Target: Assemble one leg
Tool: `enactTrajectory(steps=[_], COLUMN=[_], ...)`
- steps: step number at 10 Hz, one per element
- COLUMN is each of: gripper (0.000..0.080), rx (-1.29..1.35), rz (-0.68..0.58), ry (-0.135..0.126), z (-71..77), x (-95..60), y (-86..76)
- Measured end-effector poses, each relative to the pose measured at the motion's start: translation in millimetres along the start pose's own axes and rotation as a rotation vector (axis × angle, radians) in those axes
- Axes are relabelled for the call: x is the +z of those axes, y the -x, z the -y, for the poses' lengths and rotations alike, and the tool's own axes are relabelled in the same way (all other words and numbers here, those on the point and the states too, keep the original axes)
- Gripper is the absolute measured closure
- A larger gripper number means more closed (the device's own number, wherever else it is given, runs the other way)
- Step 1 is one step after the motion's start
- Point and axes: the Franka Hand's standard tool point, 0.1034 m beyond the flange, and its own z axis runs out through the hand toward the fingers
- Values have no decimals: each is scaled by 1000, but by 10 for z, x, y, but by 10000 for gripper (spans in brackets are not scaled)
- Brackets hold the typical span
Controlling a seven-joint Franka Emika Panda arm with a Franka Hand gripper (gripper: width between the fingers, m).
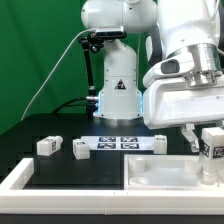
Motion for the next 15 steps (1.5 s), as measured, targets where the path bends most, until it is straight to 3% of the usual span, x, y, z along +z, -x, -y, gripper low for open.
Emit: enactTrajectory(steps=[5, 11, 12, 13, 14, 15], gripper=[509, 509, 450, 269, 269, 175], rx=[6, 37, 37, 37, 37, 37], rz=[-16, -86, -84, -83, -83, -83], ry=[9, 30, 29, 29, 29, 29], z=[-65, 9, 11, 11, 11, 11], x=[103, 125, 130, 131, 131, 131], y=[94, 121, 128, 130, 130, 131])
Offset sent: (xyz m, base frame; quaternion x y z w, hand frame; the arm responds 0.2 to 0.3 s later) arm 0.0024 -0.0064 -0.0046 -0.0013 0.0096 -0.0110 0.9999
